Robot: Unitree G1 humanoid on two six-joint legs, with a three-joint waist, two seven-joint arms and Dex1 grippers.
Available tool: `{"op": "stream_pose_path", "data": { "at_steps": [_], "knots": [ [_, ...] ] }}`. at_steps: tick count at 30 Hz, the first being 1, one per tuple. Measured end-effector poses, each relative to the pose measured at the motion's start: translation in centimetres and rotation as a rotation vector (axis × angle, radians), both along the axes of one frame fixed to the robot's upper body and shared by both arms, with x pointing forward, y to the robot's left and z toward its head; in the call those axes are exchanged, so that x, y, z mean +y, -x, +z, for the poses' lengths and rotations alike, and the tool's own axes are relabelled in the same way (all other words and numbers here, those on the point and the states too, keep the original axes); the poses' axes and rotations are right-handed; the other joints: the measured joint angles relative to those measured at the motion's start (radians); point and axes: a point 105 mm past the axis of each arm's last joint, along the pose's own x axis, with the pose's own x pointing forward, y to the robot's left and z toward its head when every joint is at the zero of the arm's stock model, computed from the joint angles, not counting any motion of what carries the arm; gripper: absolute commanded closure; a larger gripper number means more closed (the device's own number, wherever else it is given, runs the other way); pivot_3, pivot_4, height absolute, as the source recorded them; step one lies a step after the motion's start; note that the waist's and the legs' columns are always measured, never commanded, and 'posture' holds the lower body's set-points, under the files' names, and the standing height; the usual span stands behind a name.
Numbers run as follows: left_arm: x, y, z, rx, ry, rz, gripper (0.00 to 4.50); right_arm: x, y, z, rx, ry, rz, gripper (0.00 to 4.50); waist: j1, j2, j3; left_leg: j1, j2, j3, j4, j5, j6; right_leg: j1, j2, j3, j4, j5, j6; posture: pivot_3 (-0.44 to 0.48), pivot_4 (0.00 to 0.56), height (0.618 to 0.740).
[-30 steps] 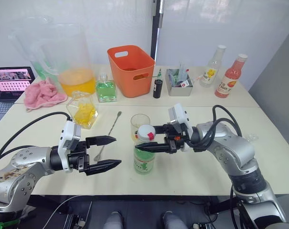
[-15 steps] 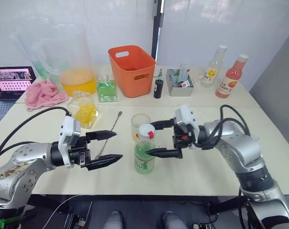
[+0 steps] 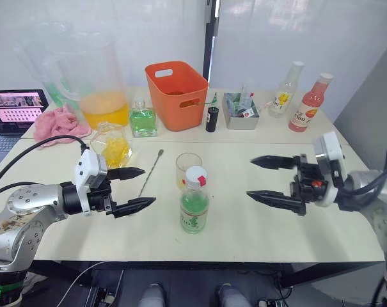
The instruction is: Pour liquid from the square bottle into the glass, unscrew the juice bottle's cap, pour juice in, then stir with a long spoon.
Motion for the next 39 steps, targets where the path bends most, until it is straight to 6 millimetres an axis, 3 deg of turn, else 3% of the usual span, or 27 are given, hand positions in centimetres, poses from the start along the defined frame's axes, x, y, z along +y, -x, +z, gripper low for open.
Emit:
{"op": "stream_pose_path", "data": {
  "at_steps": [4, 9, 13, 20, 29, 39],
  "knots": [
    [0.5, -0.6, -0.5, 0.001, 0.017, 0.035, 0.00, -2.7, -0.8, -2.1, -0.036, -0.011, -0.197, 0.05, 0.000, 0.000, 0.000, 0.000, 0.000, 0.000, 0.000, 0.000, 0.000, 0.000, 0.000, 0.000, 0.000, 0.000, 0.000, 0.000, 0.150, 0.738],
    [1.9, 0.6, -1.3, 0.143, 0.018, -0.045, 0.00, -8.6, 0.1, -7.2, 0.121, -0.027, -0.373, 0.05, -0.004, 0.000, 0.000, 0.000, 0.000, 0.000, 0.000, 0.000, 0.000, 0.000, 0.000, 0.000, 0.000, 0.000, 0.000, 0.000, 0.150, 0.738],
    [2.0, 1.1, -0.7, 0.201, 0.098, -0.092, 0.00, -10.3, 0.6, -8.7, 0.174, -0.075, -0.393, 0.05, -0.012, 0.000, 0.000, 0.001, 0.001, 0.000, 0.000, 0.000, 0.000, 0.000, 0.000, 0.000, 0.001, 0.001, -0.001, 0.000, 0.150, 0.738],
    [0.9, 1.6, 1.1, 0.203, 0.159, -0.144, 0.00, -9.7, 1.0, -8.7, 0.184, -0.120, -0.346, 0.05, -0.010, 0.000, 0.000, 0.002, 0.001, 0.000, 0.000, 0.000, 0.000, 0.001, 0.001, 0.000, 0.002, 0.001, -0.001, 0.000, 0.150, 0.738],
    [-2.8, 1.5, 3.0, 0.181, 0.149, -0.270, 0.00, -6.0, 1.4, -5.6, 0.176, -0.193, -0.203, 0.05, -0.005, 0.000, 0.000, 0.002, 0.000, 0.000, 0.001, 0.000, 0.000, 0.002, 0.001, 0.000, 0.002, 0.001, 0.000, 0.000, 0.150, 0.738],
    [-5.9, 0.8, 2.3, 0.159, 0.143, -0.372, 0.00, -4.3, 1.8, -4.1, 0.178, -0.217, -0.170, 0.05, -0.004, 0.000, 0.000, 0.002, 0.000, -0.001, 0.002, 0.000, 0.000, 0.003, 0.001, 0.001, 0.001, 0.001, 0.001, 0.000, 0.150, 0.738]
  ]
}}
